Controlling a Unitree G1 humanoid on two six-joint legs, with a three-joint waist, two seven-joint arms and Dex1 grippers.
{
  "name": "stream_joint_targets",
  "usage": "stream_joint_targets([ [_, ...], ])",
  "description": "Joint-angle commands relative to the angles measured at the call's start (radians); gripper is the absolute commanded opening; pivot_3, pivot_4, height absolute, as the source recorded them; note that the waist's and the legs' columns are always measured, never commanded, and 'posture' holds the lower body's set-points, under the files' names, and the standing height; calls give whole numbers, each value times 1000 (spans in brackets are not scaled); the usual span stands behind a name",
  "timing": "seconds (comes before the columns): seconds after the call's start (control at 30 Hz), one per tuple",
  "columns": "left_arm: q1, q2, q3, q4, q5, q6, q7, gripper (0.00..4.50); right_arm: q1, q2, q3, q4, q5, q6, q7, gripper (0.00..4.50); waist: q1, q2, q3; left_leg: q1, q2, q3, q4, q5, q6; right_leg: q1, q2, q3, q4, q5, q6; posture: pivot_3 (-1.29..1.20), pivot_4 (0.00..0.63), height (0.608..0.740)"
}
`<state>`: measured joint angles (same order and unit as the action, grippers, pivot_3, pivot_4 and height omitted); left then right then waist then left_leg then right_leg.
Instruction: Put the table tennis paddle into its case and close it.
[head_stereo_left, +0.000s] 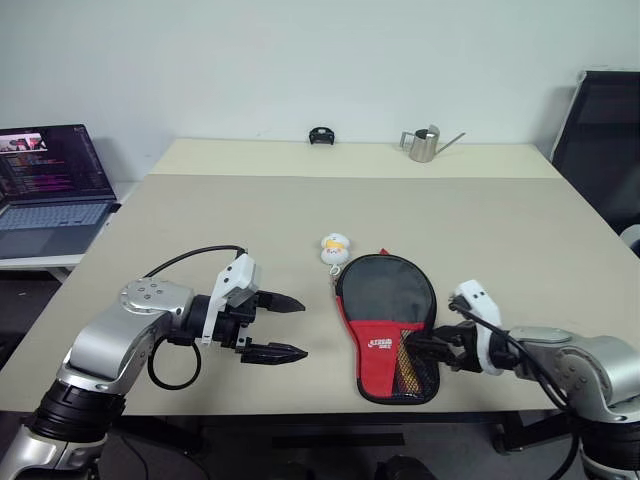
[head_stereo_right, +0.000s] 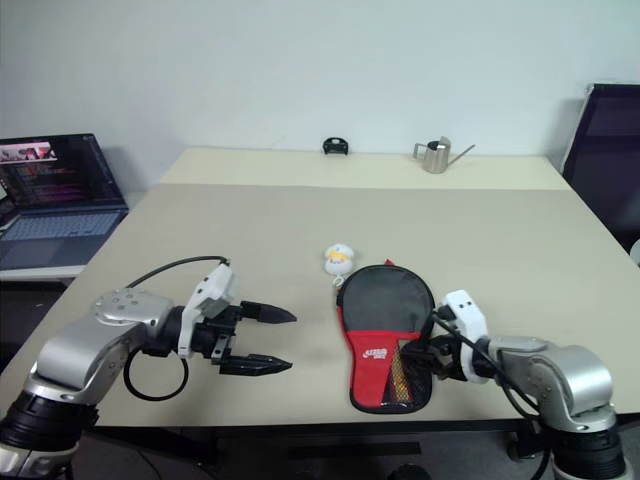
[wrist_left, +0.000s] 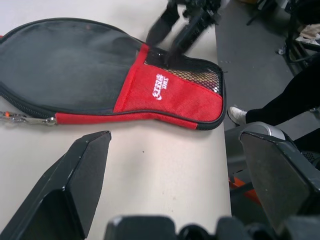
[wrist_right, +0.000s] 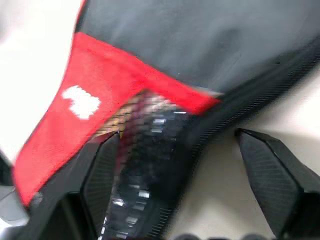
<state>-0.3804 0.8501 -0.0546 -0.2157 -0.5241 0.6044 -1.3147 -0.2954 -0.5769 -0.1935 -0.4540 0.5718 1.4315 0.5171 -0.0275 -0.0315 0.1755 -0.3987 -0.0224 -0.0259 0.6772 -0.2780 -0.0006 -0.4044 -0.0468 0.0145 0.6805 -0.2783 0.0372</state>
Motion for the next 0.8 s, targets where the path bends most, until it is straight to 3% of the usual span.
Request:
stream_joint_targets([
  [0.03, -3, -9, 3, -11, -1, -16, 13, 4500, -16, -14, -99, -75, 64, -17, 30, 3805, 0, 0, 0, 0, 0, 0, 0, 0, 0, 0, 0, 0, 0, 0, 0, 0, 150, 740],
  [0.13, -6, -17, 0, -9, -1, -16, 22, 4500, -40, -3, -121, -102, 111, -40, 50, 3805, -4, 0, 0, 0, 0, 0, -1, 0, 0, 0, 0, 0, 0, 0, 0, 0, 150, 740],
  [0.27, -27, -39, 12, 14, 8, -19, 64, 4500, -88, -15, -73, -94, 107, -130, 59, 4467, -3, 0, 0, 0, 1, 0, -1, 0, 0, 0, 0, 0, 0, 0, 0, 0, 150, 740],
  [0.47, -105, -122, 51, 106, 69, -60, 238, 4500, -143, -65, 121, -42, 19, -328, 111, 4467, -1, 0, 0, 0, 0, -1, 0, 0, 0, 0, 0, 0, 0, 0, 0, 0, 150, 740],
  [0.8, -107, -117, 62, 136, 106, -40, 330, 4500, -233, 26, 316, 155, -67, -490, 152, 4467, -2, 0, 0, -1, 0, 0, 0, 0, 0, -1, 0, 0, 0, 0, 0, 0, 150, 740],
])
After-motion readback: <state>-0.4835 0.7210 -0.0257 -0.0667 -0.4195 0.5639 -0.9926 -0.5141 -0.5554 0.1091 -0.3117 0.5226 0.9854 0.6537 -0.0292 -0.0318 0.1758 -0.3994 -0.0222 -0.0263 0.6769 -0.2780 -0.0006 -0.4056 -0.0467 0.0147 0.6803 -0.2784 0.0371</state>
